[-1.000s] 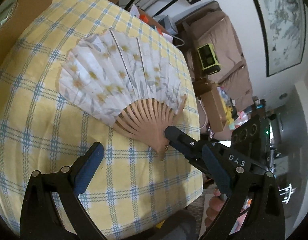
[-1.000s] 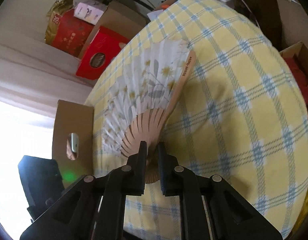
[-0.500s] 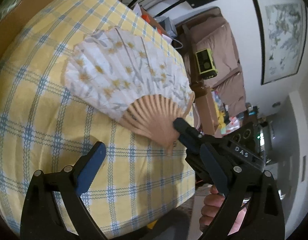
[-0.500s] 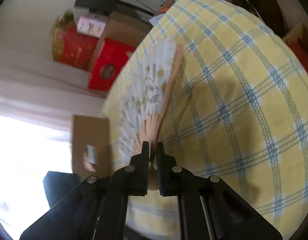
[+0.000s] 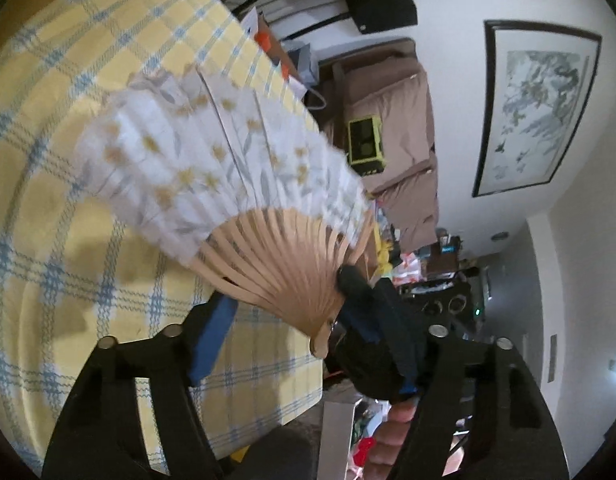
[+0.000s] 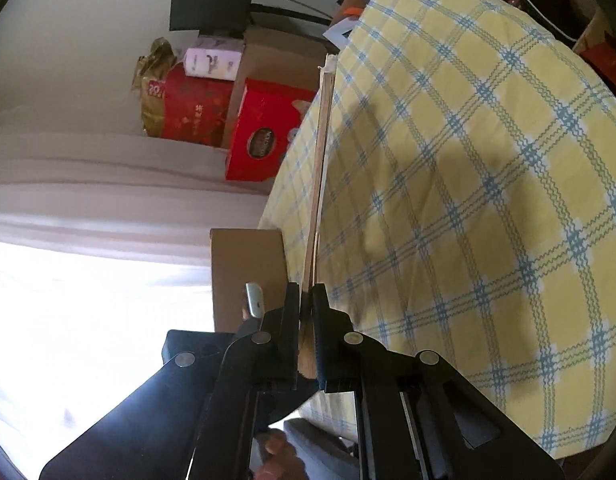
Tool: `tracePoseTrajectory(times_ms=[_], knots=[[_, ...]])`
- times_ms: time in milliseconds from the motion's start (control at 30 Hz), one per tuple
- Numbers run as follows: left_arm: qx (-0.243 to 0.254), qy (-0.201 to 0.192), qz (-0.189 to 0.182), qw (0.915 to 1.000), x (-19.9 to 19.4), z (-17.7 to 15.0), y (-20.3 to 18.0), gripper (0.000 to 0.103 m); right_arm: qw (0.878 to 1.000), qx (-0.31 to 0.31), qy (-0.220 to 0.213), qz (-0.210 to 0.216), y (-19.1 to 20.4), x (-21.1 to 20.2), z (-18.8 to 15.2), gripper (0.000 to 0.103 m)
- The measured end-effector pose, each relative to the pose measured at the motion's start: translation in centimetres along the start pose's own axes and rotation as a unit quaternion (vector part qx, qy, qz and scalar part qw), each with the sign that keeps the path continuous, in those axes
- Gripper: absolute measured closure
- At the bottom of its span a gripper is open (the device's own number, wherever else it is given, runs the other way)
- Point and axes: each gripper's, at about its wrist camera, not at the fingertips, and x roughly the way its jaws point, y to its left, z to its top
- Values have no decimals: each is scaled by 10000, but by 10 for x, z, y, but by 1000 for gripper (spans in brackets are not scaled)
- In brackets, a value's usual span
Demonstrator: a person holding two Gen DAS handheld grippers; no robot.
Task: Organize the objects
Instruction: 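Lift and carry the white floral fan over the box with the right tool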
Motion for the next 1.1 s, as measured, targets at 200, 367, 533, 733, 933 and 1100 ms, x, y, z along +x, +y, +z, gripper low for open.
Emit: tracePoseTrajectory(times_ms=[200,367,533,733,933,1100], knots=[[117,-103,279,9995,-3,7,-1,74,9997,-165,-68,-182,5,-1,-4,96],[258,-180,269,9991,-15,4,-8,81,9990,-361,-158,-200,17,-5,-7,95],[542,-371,225,9976,-35,4,-29,84,9973,-690,-216,-118,44,-9,-10,95],[795,-732,179,9940,-78,10,-53,84,9932,-1158,-118,29,88,-5,-15,94],[944,-1103,239,9891,-124,16,-62,84,9885,-1508,56,109,127,15,-23,94],[871,-1377,292,9862,-167,23,-54,84,9846,-1715,272,192,152,44,-39,94]])
